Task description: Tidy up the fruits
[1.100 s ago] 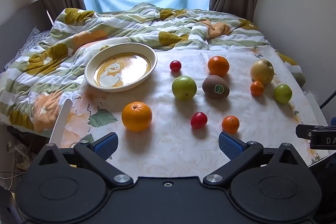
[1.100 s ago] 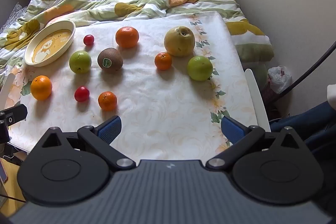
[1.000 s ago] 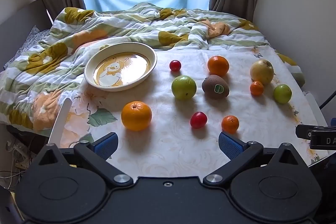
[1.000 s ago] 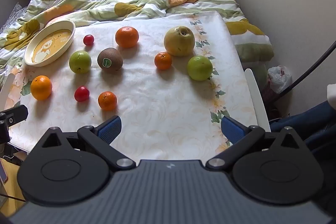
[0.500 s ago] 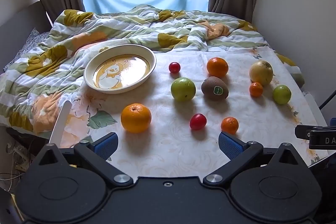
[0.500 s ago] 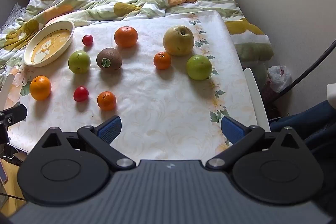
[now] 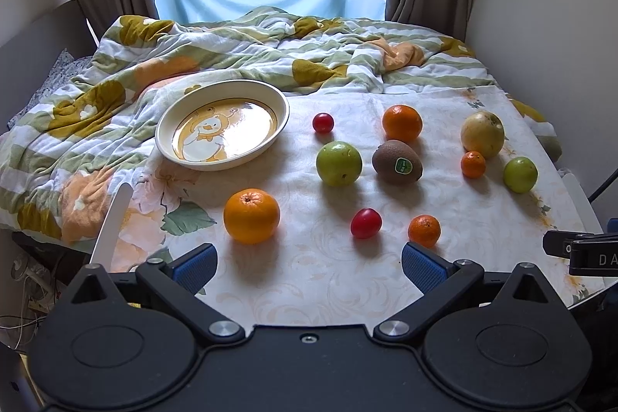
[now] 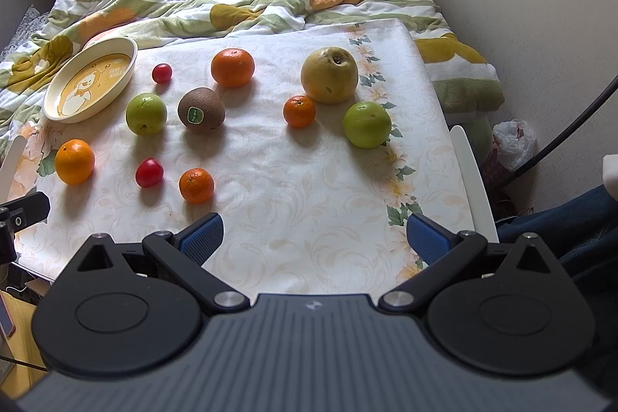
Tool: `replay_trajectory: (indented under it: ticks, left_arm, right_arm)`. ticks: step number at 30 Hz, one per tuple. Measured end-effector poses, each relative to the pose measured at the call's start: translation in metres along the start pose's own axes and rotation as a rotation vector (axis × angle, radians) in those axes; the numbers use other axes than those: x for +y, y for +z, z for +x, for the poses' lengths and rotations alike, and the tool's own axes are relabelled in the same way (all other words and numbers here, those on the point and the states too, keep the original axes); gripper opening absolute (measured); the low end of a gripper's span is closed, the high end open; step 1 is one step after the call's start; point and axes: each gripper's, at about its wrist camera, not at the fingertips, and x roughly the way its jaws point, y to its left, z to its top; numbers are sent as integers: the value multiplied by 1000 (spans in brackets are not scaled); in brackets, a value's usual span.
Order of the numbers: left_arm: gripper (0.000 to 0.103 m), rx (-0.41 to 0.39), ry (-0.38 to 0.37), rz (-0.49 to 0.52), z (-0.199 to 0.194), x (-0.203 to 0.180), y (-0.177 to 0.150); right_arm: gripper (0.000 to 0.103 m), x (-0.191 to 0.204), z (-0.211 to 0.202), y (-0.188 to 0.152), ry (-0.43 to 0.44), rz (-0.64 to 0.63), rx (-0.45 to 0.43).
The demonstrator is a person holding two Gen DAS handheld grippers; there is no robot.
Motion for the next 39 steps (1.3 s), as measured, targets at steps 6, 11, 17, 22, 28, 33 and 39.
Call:
replay_trajectory:
  ticks: [6,11,17,22,28,33,39]
  left_arm:
    - [103,-3,1,-6,0,4,0]
    - [103,-1,-3,-7,0,4,0]
    - [103,-1,-2,-7,0,4,1]
    - [103,0,-4,-10,0,4,1]
    - [103,-1,-4,-9,0,4,2]
    - [103,1,-6,-10,0,3,2]
    - [103,5,-13,-16,2,2,2]
  right_arm:
    - [103,1,0,1,2,-1,-1]
    - [103,1,-1,2,1,-1,1]
    - [103,3,2,1,3,-4,3]
    - [103,3,2,1,3,-2,3]
    - [103,3,1,1,3,-3,4]
    - [103,3,2,1,4,-4,5]
    - [103,3,1,1,3,-4,5]
